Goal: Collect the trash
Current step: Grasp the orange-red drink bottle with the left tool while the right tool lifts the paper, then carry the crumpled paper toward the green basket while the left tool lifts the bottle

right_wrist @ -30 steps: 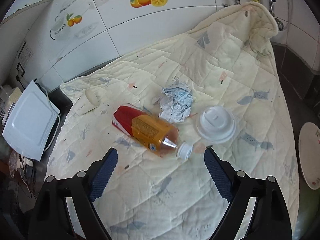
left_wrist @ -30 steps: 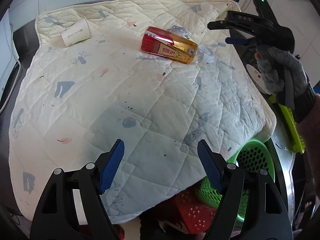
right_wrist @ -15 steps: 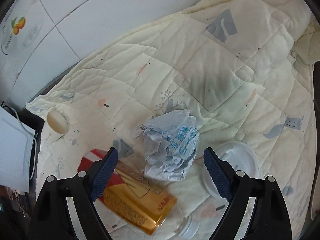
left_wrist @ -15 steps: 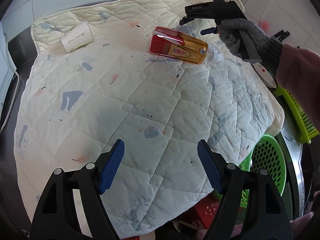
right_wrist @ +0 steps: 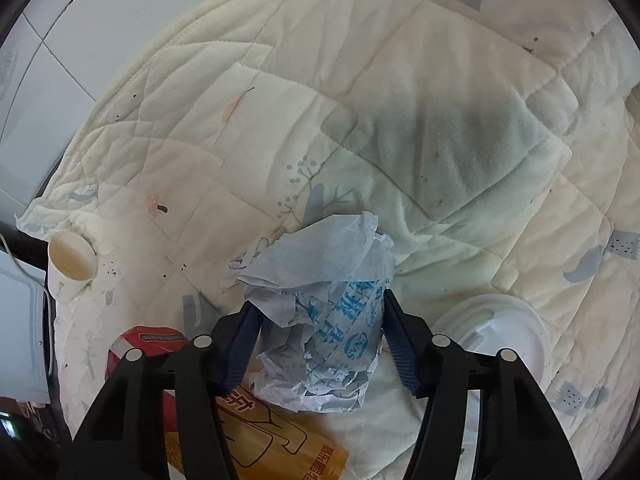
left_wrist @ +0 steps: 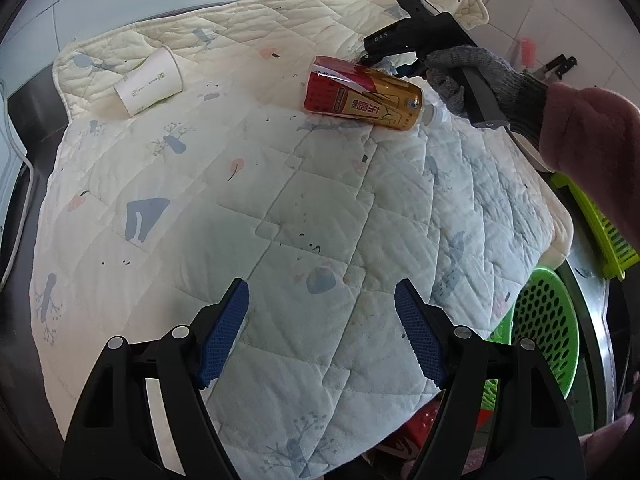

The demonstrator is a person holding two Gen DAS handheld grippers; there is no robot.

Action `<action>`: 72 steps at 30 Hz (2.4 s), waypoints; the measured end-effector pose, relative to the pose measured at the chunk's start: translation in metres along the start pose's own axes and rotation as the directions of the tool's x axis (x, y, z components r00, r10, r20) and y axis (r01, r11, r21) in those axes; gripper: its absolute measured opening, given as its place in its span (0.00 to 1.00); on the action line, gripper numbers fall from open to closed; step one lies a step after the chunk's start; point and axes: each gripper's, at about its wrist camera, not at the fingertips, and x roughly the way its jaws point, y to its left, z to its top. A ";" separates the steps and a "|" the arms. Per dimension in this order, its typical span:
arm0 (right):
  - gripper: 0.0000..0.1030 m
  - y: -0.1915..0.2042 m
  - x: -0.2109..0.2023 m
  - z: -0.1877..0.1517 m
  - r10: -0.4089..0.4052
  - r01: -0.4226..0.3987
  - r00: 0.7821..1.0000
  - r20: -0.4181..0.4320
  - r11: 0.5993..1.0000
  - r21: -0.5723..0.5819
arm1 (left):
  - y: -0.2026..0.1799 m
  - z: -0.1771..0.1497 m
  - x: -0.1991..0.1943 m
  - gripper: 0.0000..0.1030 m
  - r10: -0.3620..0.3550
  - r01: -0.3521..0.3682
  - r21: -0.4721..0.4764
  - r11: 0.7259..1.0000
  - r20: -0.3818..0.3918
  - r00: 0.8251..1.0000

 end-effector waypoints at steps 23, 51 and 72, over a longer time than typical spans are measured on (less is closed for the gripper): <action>0.42 -0.030 -0.162 -0.083 0.067 -0.057 0.976 0.208 0.997 -0.052 | -0.045 0.137 0.034 0.82 -0.082 0.017 0.524 0.852 0.101 0.992; 0.42 -0.105 -0.216 -0.289 0.012 -0.039 0.994 0.110 0.969 0.245 | -0.107 0.189 0.175 0.86 0.015 0.128 0.928 0.349 -0.142 0.990; 0.42 -0.119 -0.207 -0.327 0.009 -0.038 0.995 0.100 0.956 0.290 | -0.093 0.153 0.147 0.75 0.032 0.067 0.725 0.686 -0.122 0.992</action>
